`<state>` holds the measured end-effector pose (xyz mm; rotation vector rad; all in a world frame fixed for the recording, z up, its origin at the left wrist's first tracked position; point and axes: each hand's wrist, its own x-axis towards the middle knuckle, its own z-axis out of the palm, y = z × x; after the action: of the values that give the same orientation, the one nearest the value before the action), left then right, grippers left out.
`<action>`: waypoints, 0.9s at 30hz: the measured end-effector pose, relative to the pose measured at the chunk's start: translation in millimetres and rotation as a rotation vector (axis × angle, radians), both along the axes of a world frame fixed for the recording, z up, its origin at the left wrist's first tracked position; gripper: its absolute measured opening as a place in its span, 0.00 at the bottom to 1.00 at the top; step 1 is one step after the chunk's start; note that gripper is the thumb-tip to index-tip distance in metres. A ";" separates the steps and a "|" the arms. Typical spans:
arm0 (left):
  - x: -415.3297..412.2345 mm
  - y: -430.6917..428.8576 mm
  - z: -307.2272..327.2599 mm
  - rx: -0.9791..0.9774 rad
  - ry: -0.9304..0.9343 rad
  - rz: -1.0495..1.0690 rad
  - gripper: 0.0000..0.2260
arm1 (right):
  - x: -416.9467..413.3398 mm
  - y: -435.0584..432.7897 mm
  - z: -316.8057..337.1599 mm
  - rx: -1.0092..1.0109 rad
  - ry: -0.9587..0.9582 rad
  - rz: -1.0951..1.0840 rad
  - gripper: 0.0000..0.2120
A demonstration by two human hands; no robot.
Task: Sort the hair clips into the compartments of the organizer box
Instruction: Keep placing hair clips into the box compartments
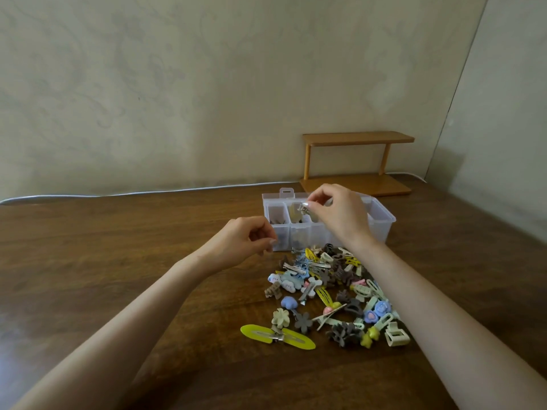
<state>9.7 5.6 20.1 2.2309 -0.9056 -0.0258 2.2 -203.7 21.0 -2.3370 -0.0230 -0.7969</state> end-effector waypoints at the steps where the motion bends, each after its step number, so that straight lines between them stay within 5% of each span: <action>1: -0.3 0.1 0.3 0.002 0.000 -0.002 0.03 | 9.2 1.5 1.2 -0.036 0.011 -0.023 0.02; 13: -12.0 -8.0 5.4 0.077 0.030 -0.121 0.01 | -28.5 1.9 -4.8 -0.120 -0.025 0.023 0.03; 27: -39.8 -4.7 3.0 0.614 0.114 -0.237 0.14 | -80.7 18.9 -27.6 -0.086 0.131 0.287 0.03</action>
<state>-30.1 0.9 23.2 2.6169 -1.2121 -0.6085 -78.5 -184.8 -6.7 -2.3898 -0.3348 -0.5093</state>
